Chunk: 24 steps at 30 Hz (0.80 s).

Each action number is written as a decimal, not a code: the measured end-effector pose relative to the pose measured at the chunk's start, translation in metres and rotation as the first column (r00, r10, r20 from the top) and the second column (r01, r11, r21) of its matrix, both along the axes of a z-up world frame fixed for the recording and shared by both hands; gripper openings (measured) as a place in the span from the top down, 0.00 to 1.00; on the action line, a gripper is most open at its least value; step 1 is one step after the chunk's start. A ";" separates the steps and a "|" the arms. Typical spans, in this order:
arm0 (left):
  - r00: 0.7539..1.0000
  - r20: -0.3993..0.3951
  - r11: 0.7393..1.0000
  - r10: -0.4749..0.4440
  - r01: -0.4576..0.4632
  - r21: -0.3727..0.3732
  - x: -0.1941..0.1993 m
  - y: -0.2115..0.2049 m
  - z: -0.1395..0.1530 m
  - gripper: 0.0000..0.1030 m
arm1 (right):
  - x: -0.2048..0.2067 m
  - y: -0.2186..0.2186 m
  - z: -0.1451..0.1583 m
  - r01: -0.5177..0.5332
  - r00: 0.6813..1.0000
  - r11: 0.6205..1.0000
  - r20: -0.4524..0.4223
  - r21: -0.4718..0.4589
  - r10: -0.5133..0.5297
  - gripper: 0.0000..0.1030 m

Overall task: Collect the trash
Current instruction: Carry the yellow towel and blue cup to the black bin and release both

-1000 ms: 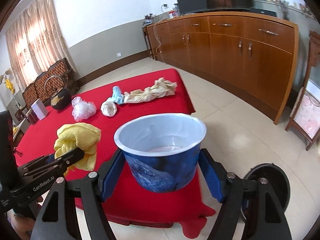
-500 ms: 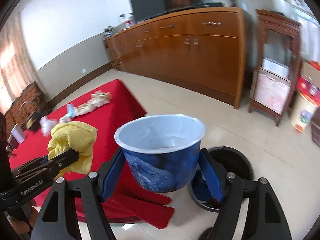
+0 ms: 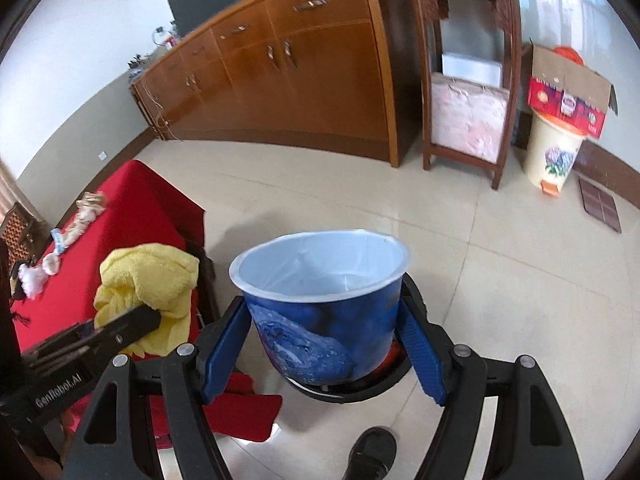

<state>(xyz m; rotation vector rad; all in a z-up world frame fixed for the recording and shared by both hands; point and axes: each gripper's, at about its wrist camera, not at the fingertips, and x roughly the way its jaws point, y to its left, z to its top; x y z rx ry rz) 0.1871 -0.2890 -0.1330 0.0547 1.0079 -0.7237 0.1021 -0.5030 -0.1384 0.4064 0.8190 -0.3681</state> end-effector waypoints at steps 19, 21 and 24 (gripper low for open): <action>0.976 -0.217 0.992 0.035 -0.009 0.122 0.028 -0.053 -0.101 0.63 | 0.077 -0.072 -0.105 -0.020 0.969 0.987 -0.239 0.162 0.058 0.26; 0.968 -0.251 0.992 0.031 0.002 0.127 0.030 -0.058 -0.110 0.61 | 0.083 -0.079 -0.112 -0.022 0.966 0.980 -0.249 0.199 0.072 0.26; 0.954 -0.296 0.991 0.035 0.006 0.136 0.031 -0.064 -0.121 0.51 | 0.087 -0.087 -0.121 -0.004 0.959 0.976 -0.275 0.217 0.065 0.24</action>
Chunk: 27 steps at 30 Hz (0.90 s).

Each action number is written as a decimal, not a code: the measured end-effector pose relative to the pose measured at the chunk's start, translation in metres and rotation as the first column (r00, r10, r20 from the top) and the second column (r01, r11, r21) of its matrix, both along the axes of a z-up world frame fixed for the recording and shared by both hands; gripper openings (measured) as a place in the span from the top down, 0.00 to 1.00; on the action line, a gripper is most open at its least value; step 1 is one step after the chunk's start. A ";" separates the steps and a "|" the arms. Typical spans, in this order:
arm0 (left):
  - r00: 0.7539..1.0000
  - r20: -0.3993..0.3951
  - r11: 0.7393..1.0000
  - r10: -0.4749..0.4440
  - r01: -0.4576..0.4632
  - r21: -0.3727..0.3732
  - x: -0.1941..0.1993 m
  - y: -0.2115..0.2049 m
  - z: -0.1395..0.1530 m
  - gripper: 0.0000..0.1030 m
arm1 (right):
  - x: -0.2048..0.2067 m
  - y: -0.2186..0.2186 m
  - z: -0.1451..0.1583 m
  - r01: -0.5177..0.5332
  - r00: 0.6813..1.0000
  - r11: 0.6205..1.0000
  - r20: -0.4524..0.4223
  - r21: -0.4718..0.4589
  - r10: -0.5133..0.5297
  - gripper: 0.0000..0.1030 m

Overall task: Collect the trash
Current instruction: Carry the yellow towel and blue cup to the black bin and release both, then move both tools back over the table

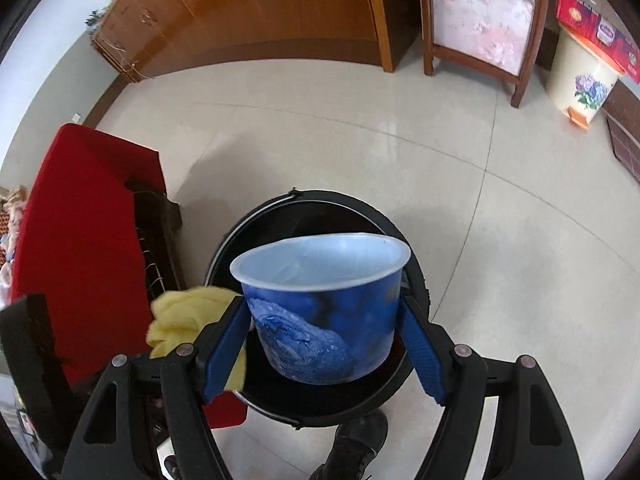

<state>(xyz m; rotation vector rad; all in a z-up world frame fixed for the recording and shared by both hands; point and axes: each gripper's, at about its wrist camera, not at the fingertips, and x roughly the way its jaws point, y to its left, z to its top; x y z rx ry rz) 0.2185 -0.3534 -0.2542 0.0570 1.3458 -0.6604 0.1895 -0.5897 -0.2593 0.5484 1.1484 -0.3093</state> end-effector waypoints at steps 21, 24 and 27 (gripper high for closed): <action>0.979 0.205 1.000 0.021 -0.016 -0.027 -0.012 0.032 0.094 0.36 | -0.027 0.013 0.060 0.140 0.989 0.979 0.065 -0.150 -0.132 0.19; 0.970 0.243 1.000 0.020 -0.014 -0.027 -0.017 0.040 0.114 0.36 | -0.040 0.021 0.064 0.149 0.988 0.978 0.061 -0.144 -0.142 0.19; 0.963 0.269 0.999 0.026 -0.018 -0.034 -0.023 0.051 0.130 0.36 | -0.053 0.033 0.070 0.154 0.987 0.980 0.074 -0.127 -0.145 0.19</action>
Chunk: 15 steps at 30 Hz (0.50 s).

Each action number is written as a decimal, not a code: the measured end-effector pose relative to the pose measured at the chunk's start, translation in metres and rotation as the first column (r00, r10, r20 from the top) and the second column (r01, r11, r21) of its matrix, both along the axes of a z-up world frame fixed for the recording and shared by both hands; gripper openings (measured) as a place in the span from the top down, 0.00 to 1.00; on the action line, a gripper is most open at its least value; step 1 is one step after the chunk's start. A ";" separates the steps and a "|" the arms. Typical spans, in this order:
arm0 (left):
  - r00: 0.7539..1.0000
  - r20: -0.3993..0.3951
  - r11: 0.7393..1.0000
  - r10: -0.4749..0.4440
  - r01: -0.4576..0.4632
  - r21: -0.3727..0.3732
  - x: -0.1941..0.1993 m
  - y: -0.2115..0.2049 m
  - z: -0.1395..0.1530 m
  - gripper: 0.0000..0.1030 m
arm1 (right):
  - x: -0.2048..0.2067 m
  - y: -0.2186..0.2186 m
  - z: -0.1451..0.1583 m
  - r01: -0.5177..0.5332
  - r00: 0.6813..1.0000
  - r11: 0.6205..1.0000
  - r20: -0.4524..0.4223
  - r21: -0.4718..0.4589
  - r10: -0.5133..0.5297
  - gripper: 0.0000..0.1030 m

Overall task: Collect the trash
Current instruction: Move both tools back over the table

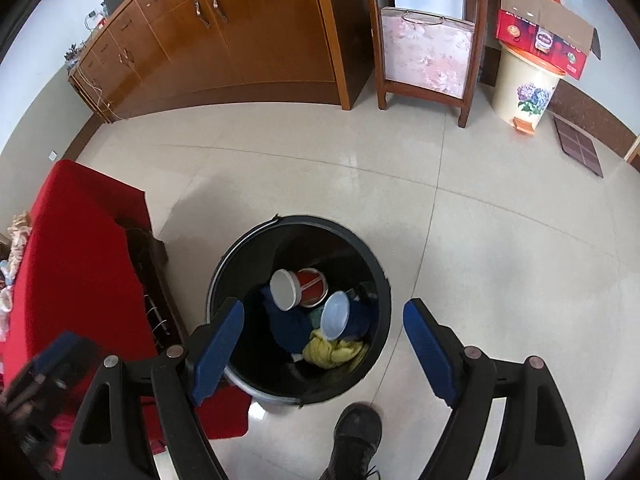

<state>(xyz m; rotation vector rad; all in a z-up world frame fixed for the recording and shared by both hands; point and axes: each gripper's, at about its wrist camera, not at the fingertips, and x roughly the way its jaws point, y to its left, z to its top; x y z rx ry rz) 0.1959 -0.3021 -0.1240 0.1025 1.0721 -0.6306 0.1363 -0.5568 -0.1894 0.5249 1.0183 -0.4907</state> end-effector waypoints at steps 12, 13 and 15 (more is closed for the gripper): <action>0.992 0.089 0.996 0.087 -0.088 0.006 -0.017 0.072 0.042 0.33 | -0.014 0.073 0.019 -0.126 0.990 0.992 0.057 -0.011 0.127 0.19; 0.991 0.094 0.995 0.100 -0.101 0.004 -0.017 0.081 0.044 0.33 | -0.014 0.079 0.021 -0.140 0.988 0.990 0.063 -0.014 0.140 0.19; 0.987 0.101 0.992 0.127 -0.127 0.000 -0.017 0.097 0.049 0.33 | -0.012 0.094 0.026 -0.169 0.983 0.985 0.070 -0.024 0.171 0.19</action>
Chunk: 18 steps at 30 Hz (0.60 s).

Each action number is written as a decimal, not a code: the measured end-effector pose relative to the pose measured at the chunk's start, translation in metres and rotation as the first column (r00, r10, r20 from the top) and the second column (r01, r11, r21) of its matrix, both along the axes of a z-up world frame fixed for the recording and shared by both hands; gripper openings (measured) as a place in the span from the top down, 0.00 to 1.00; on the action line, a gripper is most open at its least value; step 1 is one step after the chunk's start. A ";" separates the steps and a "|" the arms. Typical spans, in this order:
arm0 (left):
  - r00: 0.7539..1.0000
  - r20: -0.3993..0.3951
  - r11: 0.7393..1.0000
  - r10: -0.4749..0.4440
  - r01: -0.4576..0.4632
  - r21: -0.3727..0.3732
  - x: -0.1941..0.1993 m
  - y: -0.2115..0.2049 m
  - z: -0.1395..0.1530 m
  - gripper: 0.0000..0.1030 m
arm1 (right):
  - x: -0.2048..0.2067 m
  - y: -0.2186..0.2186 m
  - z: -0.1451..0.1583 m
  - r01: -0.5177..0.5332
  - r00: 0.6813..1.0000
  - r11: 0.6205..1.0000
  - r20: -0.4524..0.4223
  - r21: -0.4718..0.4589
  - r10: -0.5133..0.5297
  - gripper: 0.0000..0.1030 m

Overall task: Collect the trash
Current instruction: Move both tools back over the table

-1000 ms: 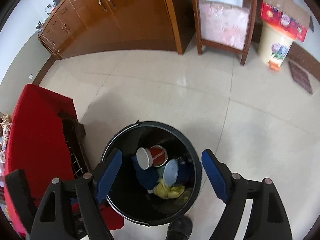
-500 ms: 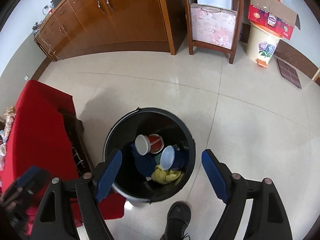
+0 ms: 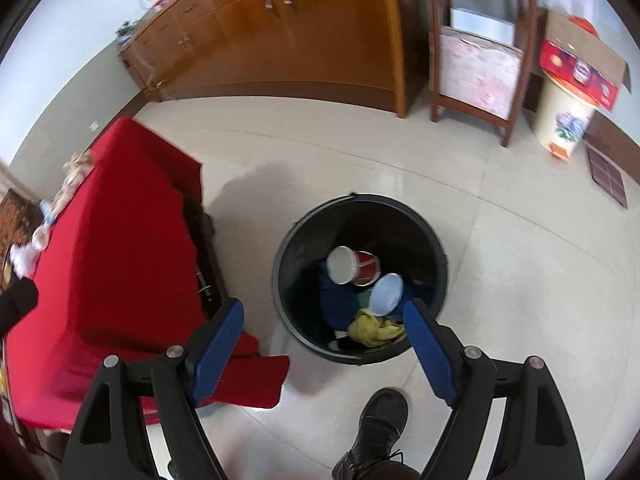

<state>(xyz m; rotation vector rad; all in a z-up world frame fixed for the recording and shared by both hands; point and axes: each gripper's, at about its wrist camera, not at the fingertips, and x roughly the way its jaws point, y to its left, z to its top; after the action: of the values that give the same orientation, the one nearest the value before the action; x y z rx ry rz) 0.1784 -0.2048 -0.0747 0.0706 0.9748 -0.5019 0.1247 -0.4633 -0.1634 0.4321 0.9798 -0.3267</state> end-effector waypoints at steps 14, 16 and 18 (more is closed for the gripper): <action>0.971 0.056 0.973 0.231 -0.231 -0.007 0.004 0.130 0.020 0.33 | 0.031 0.115 0.054 -0.237 0.963 0.971 0.120 -0.044 0.241 0.19; 0.963 0.055 0.964 0.264 -0.264 -0.010 0.006 0.147 0.019 0.33 | 0.038 0.131 0.062 -0.269 0.952 0.962 0.137 -0.051 0.273 0.19; 0.954 0.060 0.956 0.292 -0.293 -0.008 0.007 0.162 0.019 0.33 | 0.047 0.149 0.070 -0.305 0.938 0.950 0.151 -0.058 0.311 0.19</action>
<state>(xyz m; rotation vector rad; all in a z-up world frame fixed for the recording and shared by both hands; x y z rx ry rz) 0.1856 -0.0425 -0.0555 -0.0571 0.9073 -0.2246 0.1714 -0.3147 -0.0936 0.2633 0.8689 -0.0237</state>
